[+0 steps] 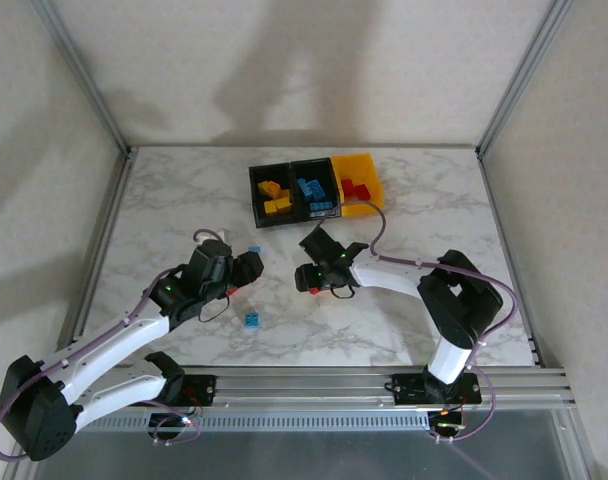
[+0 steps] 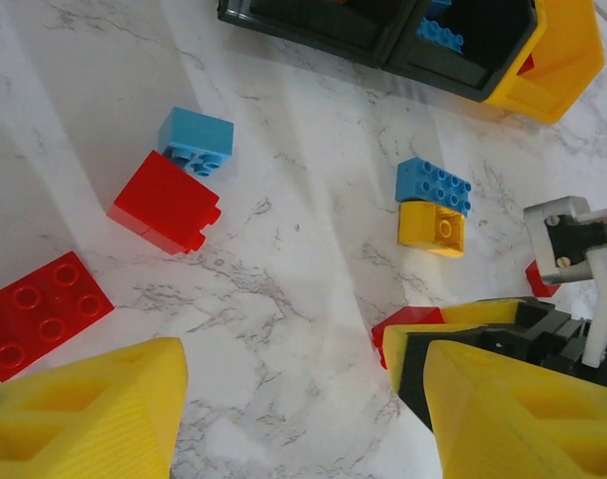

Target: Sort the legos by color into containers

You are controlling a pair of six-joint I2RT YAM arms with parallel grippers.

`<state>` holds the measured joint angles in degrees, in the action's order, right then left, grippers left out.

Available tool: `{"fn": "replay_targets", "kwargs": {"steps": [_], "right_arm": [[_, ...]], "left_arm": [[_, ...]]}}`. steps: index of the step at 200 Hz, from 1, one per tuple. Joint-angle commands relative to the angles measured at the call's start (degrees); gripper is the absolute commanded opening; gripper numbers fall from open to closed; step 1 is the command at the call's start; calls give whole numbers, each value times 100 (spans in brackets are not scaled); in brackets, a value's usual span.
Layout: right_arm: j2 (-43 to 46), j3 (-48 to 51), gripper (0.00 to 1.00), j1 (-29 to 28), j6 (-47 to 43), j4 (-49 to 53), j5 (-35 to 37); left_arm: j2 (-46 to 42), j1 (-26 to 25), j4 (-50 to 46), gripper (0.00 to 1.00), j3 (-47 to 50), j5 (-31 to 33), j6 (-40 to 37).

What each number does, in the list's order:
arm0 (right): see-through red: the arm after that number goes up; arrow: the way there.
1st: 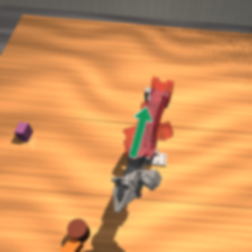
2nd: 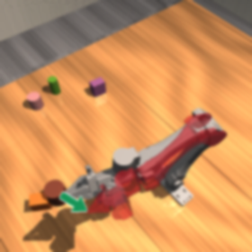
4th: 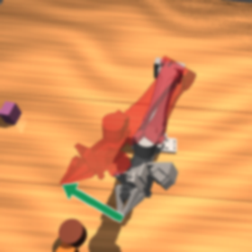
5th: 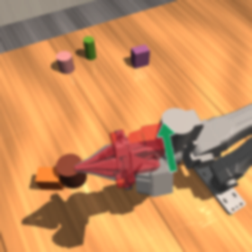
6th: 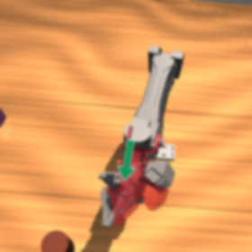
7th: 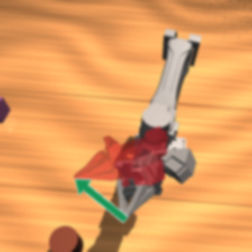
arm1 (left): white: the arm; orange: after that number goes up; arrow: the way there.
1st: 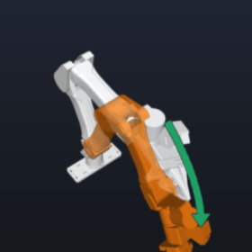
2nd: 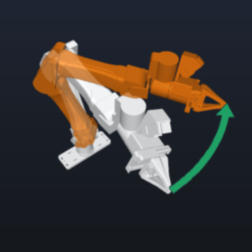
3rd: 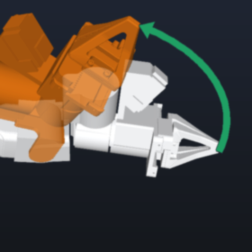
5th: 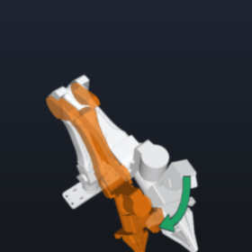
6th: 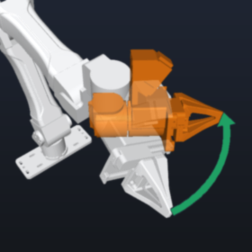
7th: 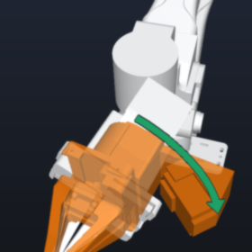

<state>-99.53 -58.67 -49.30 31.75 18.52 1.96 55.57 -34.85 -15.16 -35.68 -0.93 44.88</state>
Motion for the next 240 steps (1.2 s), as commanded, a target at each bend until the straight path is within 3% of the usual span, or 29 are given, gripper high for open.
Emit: {"fn": "replay_targets", "kwargs": {"steps": [1,71,130,186,240], "right_arm": [[-158,-209,61,-122,-125,219,175],[-286,-366,38,-273,-66,427,453],[269,-805,38,-101,-98,806,804],[416,-1460,39,1189,-237,857,739],[-531,-2756,39,2271,-248,856,720]], "left_arm": [[-63,-53,57,64,78,-65,49],[-2,-48,164,64,121,-109,71],[-11,-52,500,64,198,-368,77],[377,-76,885,64,-108,-491,119],[638,-188,1085,64,-325,-503,186]]}}
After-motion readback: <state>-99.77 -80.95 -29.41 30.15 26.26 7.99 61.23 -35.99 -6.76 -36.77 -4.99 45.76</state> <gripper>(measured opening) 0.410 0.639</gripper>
